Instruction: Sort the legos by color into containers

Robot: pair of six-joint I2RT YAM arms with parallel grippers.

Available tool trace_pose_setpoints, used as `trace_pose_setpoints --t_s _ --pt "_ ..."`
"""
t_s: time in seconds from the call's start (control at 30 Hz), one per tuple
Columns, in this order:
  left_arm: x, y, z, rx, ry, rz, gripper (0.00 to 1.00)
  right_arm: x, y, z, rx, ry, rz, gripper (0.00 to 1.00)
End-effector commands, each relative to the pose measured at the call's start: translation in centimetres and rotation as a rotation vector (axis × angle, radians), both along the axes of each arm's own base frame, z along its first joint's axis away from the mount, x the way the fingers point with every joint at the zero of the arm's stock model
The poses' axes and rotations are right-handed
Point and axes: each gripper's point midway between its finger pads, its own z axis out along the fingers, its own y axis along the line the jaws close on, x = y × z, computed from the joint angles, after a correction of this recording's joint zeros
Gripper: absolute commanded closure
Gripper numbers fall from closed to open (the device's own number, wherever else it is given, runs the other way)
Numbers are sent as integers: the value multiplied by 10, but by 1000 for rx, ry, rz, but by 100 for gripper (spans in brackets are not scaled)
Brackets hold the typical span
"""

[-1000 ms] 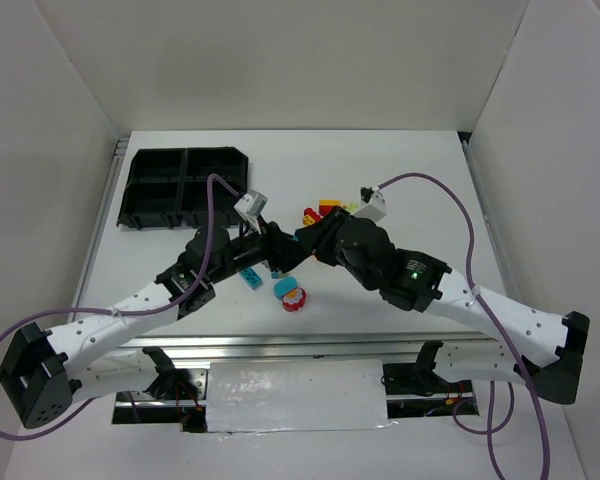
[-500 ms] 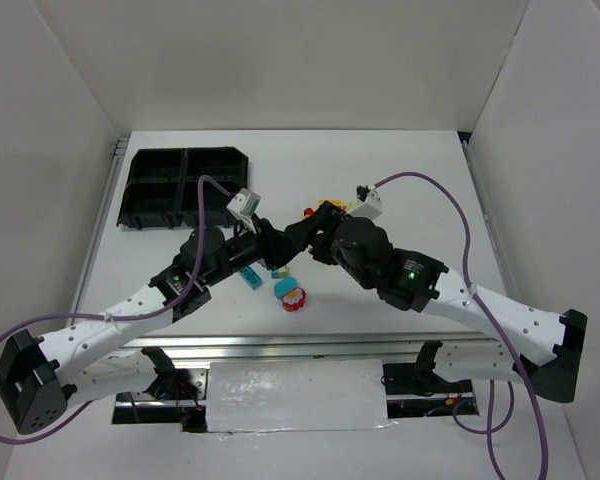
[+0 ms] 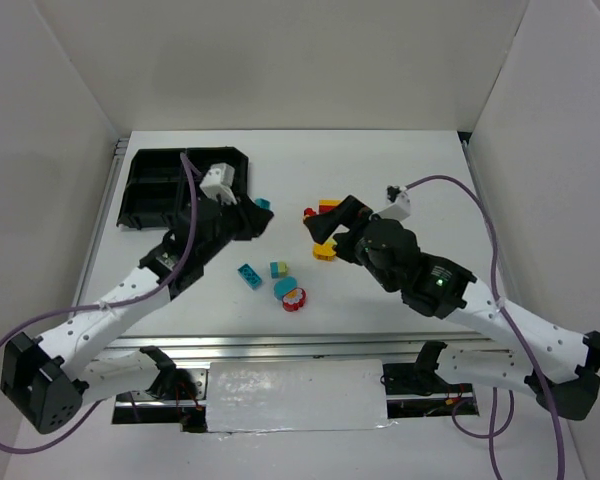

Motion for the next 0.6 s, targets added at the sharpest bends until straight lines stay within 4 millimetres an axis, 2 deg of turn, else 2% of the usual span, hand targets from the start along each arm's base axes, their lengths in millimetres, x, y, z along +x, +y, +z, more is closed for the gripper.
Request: trace_pose_setpoints --t_s 0.0,0.03,0.07,0.1,0.13,0.17,0.2,0.23,0.27,0.3,0.33,0.37,0.4,0.43,0.47,0.5,0.53,0.57 --pt "49 70 -1 51 105 296 100 2 -36 9 2 -44 -86 0" --pt "54 85 -10 86 151 341 100 3 -42 9 -4 -50 -100 0" --pt "73 103 -5 97 177 416 100 2 -47 8 -7 -55 -106 0" --pt "80 113 -7 114 209 457 100 3 -49 7 -14 -54 -110 0" --pt "85 124 -33 182 308 503 100 4 -53 4 -34 -48 -117 0" --pt "98 138 -17 164 298 548 100 5 -54 1 -49 -41 -118 0" --pt "107 144 -17 172 304 574 100 5 -53 -2 -63 -36 -109 0" --pt "119 148 -33 204 348 595 100 5 -52 -4 -82 -35 -98 0" --pt "133 159 -18 202 332 620 100 5 -49 -8 -95 -27 -79 0" --pt "143 163 -19 211 343 629 100 5 -48 -9 -105 -25 -72 0" --pt "154 166 -45 264 407 633 100 5 -47 -13 -123 -20 -63 0" --pt "171 173 -29 249 384 655 100 7 -45 -17 -133 -11 -59 0" --pt "181 175 -35 259 406 660 100 6 -43 -19 -141 -7 -43 0" --pt "194 177 -64 295 467 662 100 7 -44 -21 -149 -5 -43 0" --pt "205 184 -56 289 466 684 100 8 -45 -23 -151 -1 -44 0" --pt "212 185 -62 296 478 686 100 8 -44 -23 -158 -6 -35 0" --pt "222 185 -84 318 514 679 100 8 -44 -27 -163 -3 -33 0" --pt "233 186 -72 313 485 678 100 8 -45 -28 -165 -1 -29 0"
